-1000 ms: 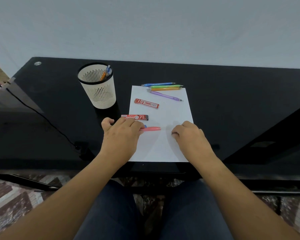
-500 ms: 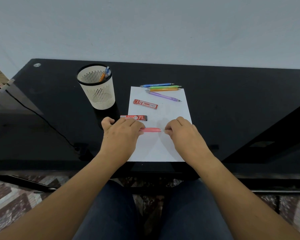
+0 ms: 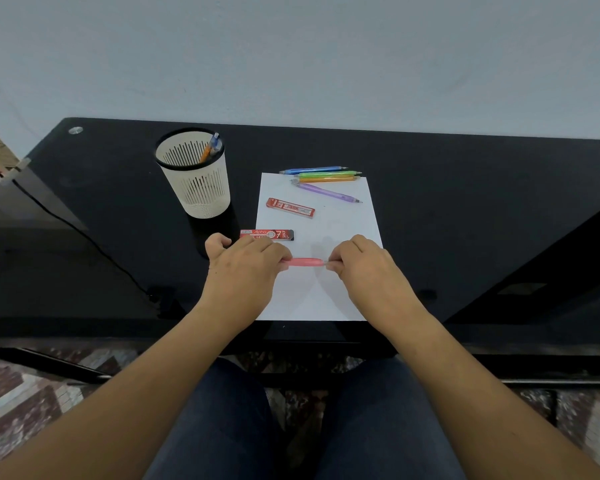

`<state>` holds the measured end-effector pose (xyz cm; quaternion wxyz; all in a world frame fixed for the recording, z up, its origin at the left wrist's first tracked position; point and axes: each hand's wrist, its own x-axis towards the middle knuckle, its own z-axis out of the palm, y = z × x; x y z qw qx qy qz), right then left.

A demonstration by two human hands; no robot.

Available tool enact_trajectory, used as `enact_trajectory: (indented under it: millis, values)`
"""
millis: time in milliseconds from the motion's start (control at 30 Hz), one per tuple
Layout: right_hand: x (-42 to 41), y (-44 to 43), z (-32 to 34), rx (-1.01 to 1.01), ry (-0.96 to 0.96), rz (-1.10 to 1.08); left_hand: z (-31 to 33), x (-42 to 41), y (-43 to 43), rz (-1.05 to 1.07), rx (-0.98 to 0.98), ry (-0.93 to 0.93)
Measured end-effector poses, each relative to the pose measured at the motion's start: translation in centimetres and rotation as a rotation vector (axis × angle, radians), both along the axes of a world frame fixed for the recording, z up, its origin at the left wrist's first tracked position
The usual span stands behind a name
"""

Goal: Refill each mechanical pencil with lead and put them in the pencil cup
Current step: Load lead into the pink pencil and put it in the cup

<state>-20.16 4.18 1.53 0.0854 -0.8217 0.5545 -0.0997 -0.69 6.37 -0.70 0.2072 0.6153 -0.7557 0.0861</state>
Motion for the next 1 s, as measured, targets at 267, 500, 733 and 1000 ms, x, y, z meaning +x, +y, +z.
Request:
enact_trajectory:
  millis: [267, 500, 733, 1000]
  values:
    - [-0.2, 0.5, -0.4, -0.062, -0.045, 0.052, -0.1, 0.0, 0.0, -0.025, -0.014, 0.049]
    - [-0.5, 0.6, -0.4, -0.087, -0.008, 0.043, -0.6, -0.2, 0.1, 0.004, -0.047, 0.024]
    - [-0.5, 0.2, -1.2, -0.194, -0.024, 0.064, -0.6, -0.2, 0.2, -0.013, -0.069, 0.004]
    - [-0.6, 0.3, -0.7, -0.171, -0.068, 0.074, -1.7, -0.4, 0.2, -0.037, -0.096, -0.025]
